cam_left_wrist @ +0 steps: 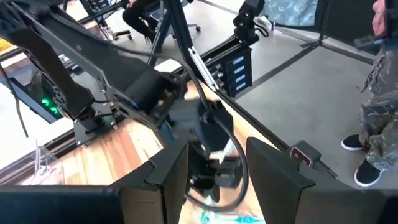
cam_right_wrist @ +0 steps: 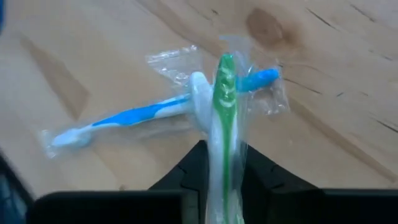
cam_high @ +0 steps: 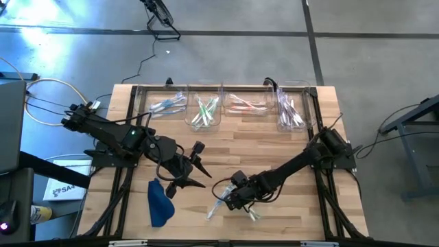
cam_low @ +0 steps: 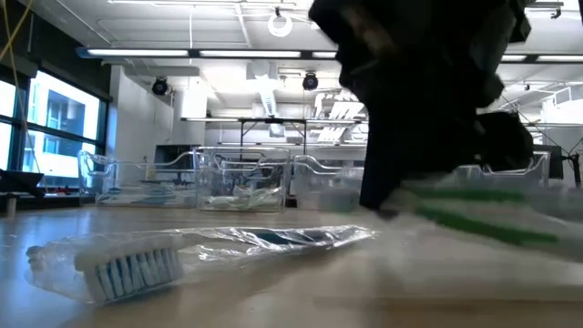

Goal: Pick & Place Toothbrushes
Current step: Put the green toothbrush into the middle left transparent bin

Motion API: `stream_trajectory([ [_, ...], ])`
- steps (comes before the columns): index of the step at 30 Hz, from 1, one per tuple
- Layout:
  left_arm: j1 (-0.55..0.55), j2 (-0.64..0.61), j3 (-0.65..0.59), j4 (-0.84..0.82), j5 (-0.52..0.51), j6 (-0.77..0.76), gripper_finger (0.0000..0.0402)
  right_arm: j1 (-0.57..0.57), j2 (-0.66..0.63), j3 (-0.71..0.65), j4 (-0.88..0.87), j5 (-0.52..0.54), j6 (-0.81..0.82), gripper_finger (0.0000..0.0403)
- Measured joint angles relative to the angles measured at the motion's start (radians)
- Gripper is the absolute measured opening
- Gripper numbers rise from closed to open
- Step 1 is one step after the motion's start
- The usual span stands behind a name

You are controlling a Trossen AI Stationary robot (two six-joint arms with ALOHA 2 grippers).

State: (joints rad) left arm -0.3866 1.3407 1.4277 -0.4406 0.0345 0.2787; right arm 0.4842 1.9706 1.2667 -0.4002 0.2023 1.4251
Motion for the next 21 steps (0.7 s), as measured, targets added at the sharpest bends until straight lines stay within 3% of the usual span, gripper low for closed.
stream_trajectory([
  [6, 0.000, 0.000, 0.000, -0.014, 0.000, 0.000, 0.0157, -0.015, -0.059, 0.000, -0.013, -0.014, -0.030, 0.0073],
  [14, 0.000, 0.000, 0.000, -0.023, 0.000, 0.000, 0.0157, -0.035, -0.076, 0.000, -0.016, -0.023, -0.102, 0.0010],
  [21, 0.000, 0.000, 0.000, -0.031, 0.000, 0.000, 0.0157, -0.040, -0.076, 0.000, -0.015, -0.058, -0.110, 0.0011],
])
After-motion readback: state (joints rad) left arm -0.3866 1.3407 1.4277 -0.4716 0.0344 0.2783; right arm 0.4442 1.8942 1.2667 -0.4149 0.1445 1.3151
